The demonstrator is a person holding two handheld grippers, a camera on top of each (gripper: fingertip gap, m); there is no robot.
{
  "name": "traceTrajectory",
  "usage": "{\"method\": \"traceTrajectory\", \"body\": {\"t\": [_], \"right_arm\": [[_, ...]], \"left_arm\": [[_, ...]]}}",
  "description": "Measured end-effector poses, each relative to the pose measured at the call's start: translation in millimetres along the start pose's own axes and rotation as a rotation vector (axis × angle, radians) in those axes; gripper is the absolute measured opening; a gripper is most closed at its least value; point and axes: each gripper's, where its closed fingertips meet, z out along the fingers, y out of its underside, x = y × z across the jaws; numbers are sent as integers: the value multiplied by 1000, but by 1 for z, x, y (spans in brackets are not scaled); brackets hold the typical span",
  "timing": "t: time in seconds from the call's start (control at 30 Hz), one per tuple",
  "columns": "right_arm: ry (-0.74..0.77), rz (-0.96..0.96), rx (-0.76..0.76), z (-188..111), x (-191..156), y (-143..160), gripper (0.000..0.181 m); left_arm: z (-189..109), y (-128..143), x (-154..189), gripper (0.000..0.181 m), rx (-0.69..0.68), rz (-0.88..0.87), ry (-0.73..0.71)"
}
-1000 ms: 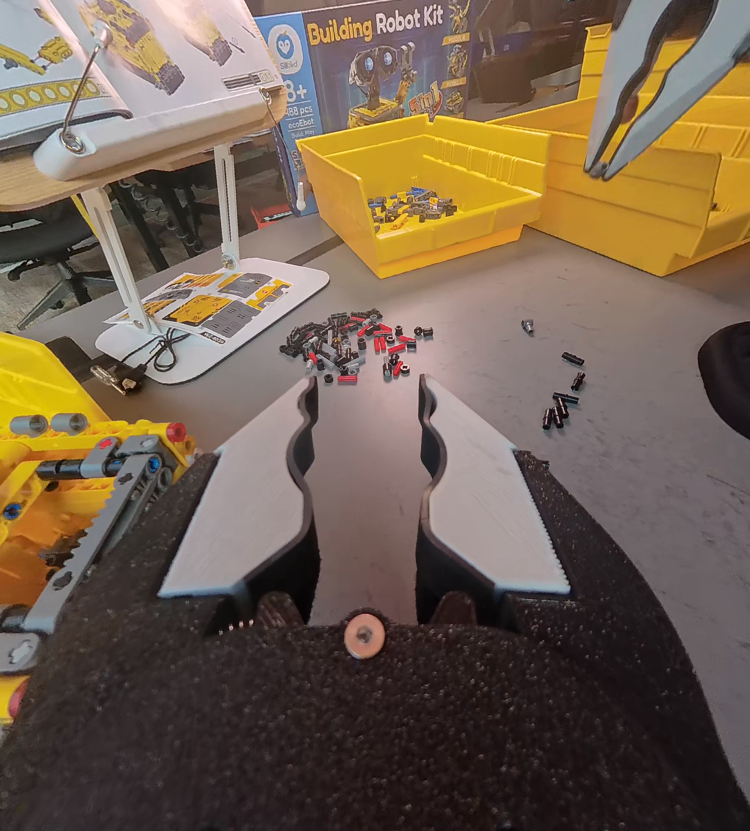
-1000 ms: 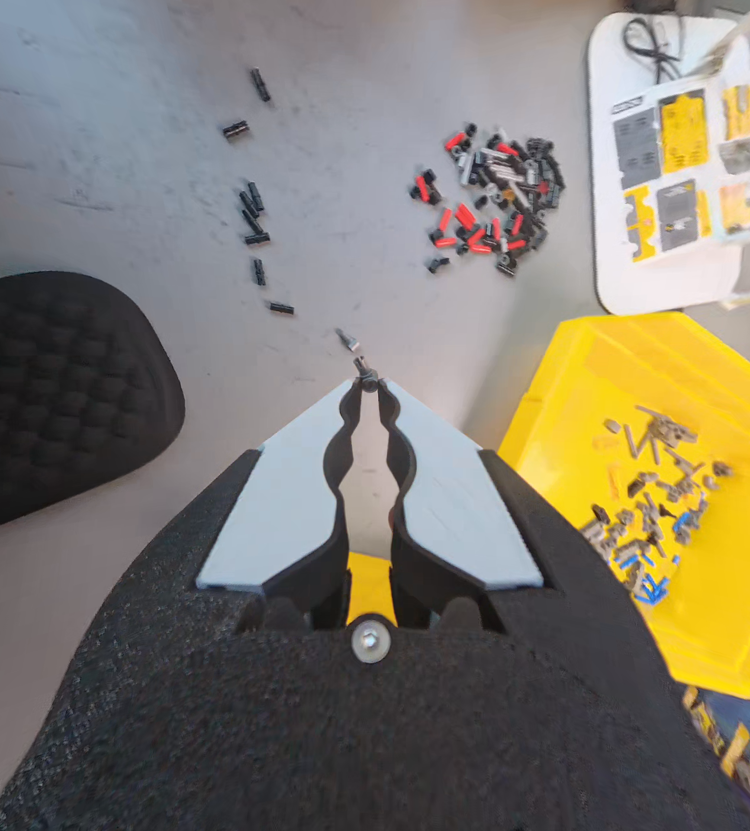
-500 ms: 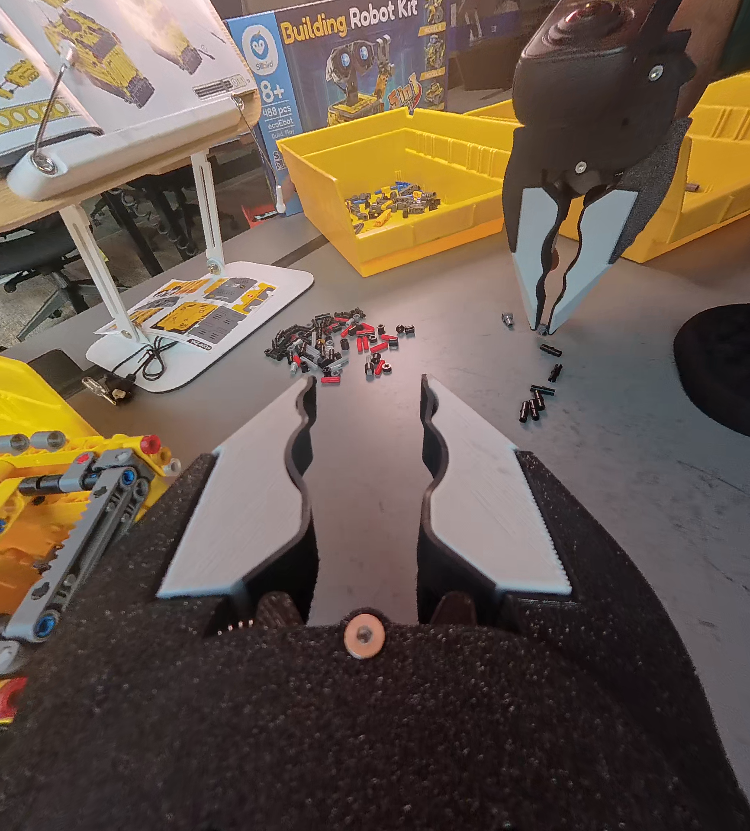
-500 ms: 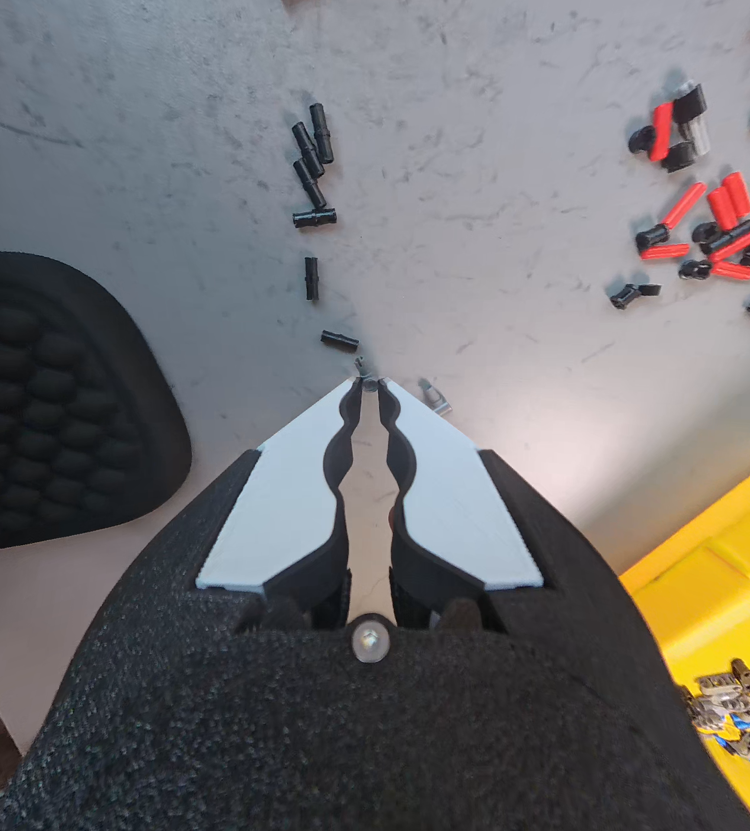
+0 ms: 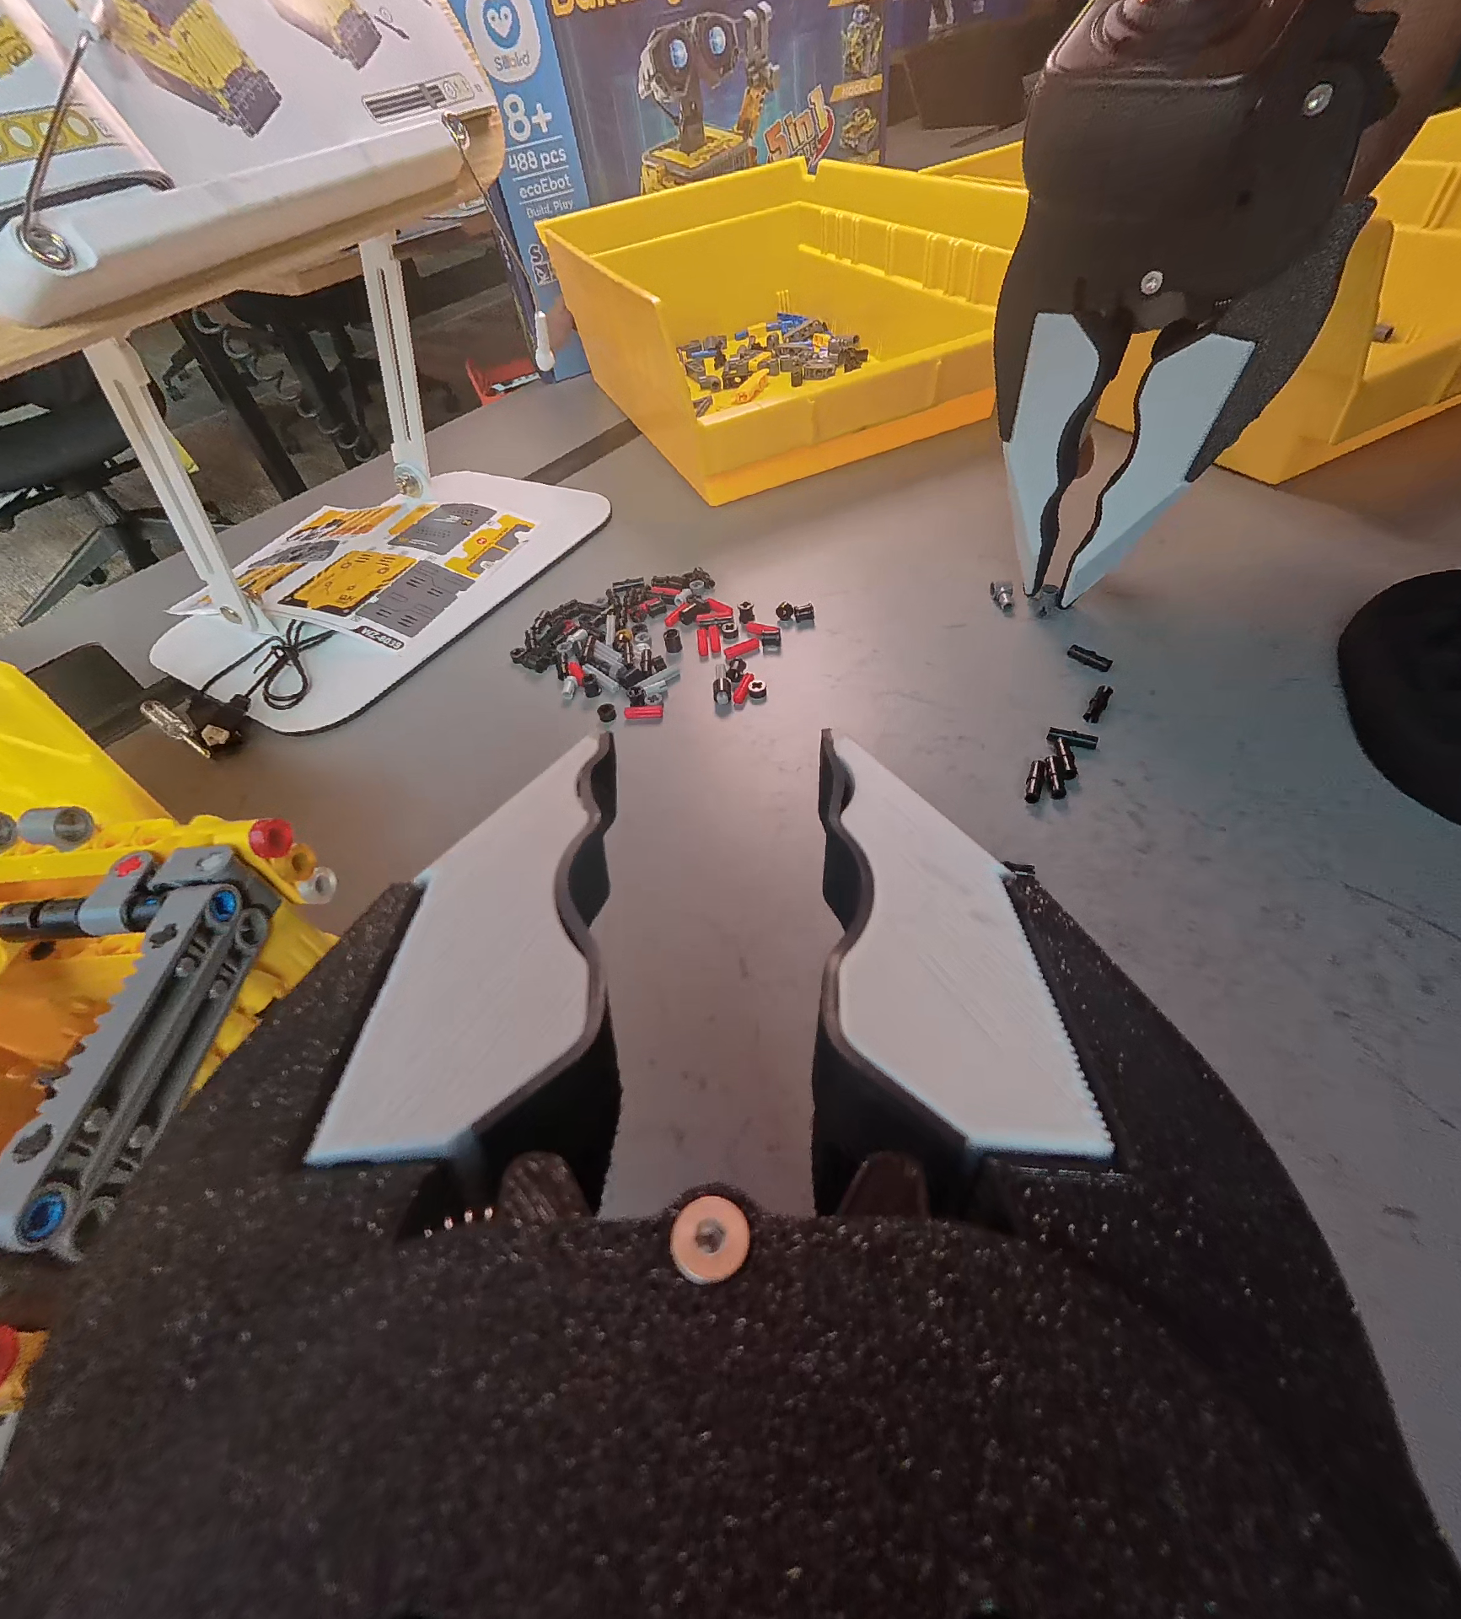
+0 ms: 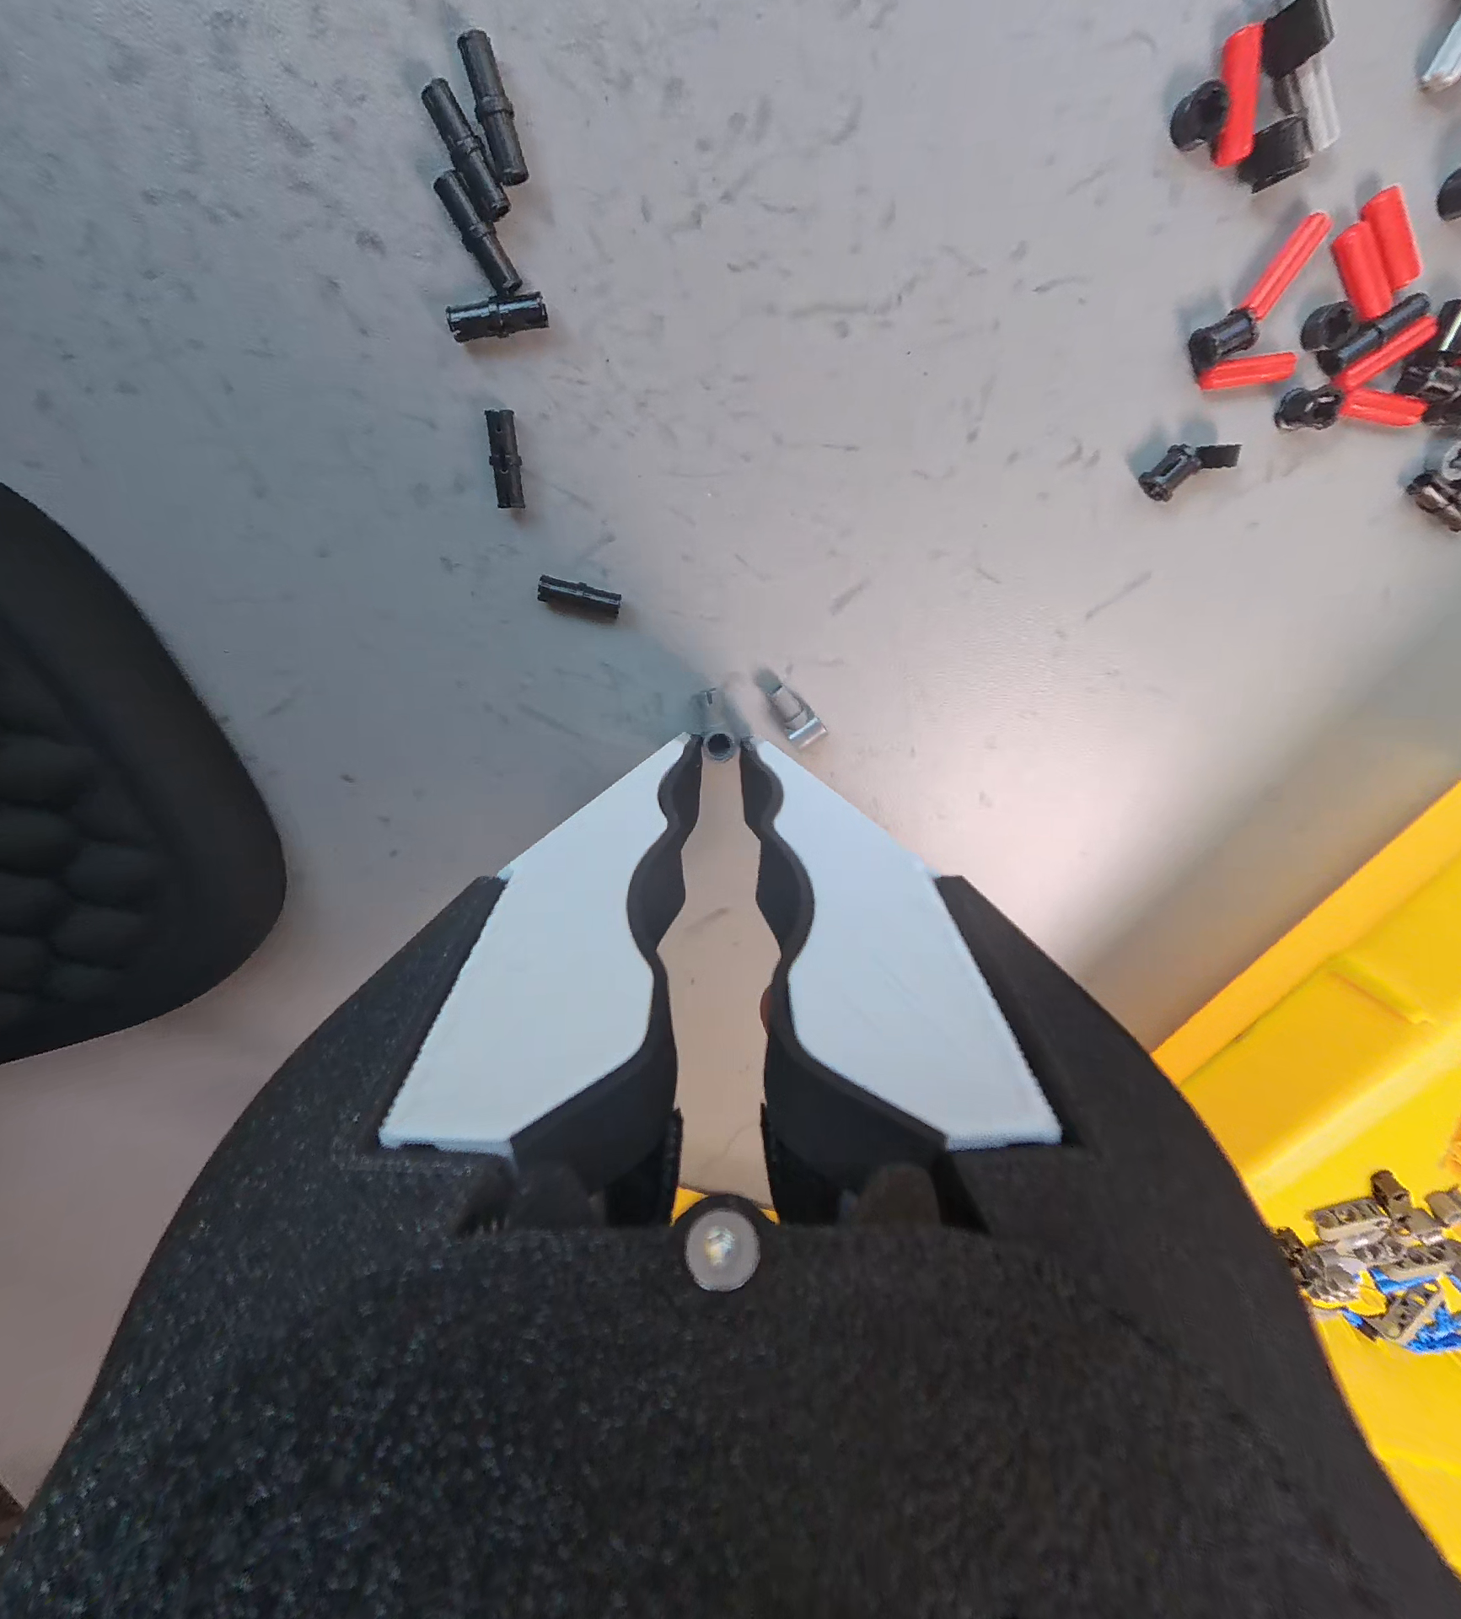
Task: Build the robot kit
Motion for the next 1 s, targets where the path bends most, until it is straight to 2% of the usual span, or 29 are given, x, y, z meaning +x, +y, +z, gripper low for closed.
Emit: {"method": "traceTrajectory", "body": {"t": [0.13,0.27,0.4,0.57,0.73,0.8,1.0], "right_arm": [[33,17,20,-2,3,0,13],[116,97,162,-21,16,-15,15],[245,220,430,-53,38,-44,19],[379,399,887,-90,62,-81,32],[519,505,1212,-108,69,-89,48],[597,520,1274,-111,70,-86,48],[751,531,1307,-112,74,-75,53]], "left_arm": [[0,0,-2,46,2,-7,-6],[-1,-1,-4,46,9,-17,-15],[-1,-2,-6,46,17,-35,-17],[-2,-2,-8,46,21,-42,-24],[-3,-3,-12,46,35,-62,-36],[-4,-5,-15,46,46,-73,-43],[-11,-13,-22,47,87,-98,-61]]}}
